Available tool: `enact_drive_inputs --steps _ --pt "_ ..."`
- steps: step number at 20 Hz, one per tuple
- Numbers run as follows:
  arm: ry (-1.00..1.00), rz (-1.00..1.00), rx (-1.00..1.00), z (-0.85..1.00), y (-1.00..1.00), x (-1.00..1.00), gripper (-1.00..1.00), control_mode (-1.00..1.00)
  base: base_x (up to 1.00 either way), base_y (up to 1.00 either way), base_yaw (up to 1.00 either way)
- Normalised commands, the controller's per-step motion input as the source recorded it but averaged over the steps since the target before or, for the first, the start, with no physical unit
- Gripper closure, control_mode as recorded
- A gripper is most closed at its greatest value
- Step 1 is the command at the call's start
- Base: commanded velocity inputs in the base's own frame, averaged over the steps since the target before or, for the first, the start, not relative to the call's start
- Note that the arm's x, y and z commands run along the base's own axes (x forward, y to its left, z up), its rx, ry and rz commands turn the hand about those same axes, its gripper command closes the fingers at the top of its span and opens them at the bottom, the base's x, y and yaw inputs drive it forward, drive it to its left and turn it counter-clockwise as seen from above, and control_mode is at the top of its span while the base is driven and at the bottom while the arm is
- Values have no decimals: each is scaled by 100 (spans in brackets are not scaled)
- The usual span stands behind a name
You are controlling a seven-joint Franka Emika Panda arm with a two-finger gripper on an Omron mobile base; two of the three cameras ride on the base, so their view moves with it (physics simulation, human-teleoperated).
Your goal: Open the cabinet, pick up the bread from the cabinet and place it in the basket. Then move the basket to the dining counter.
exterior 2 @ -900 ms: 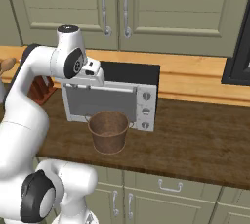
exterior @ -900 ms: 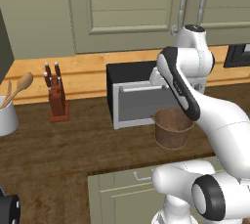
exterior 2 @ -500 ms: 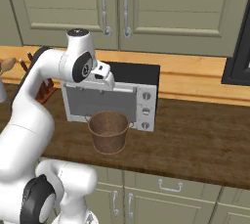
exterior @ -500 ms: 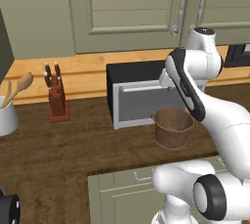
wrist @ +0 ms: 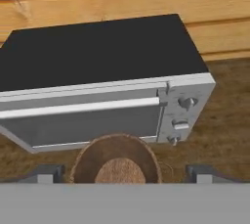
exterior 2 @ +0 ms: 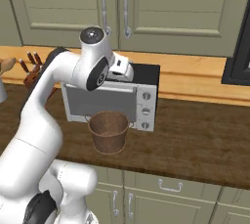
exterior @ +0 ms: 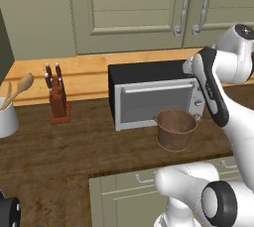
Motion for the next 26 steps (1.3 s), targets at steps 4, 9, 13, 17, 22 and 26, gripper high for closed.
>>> enact_drive_inputs --steps 4,9,13,17,22,26 --pt "-42 0 0 100 -26 23 -100 -100 0 0 0" --pt "-29 -5 -2 100 -15 4 -100 -100 0 0 0" --pt "3 -6 -8 89 -2 17 -100 -100 0 0 0" --pt "5 -2 -7 68 0 30 -100 -100 0 0 0" --pt "2 0 4 20 -14 41 -100 -100 0 0 0" --pt "3 3 5 0 -5 56 -100 -100 0 0 0"
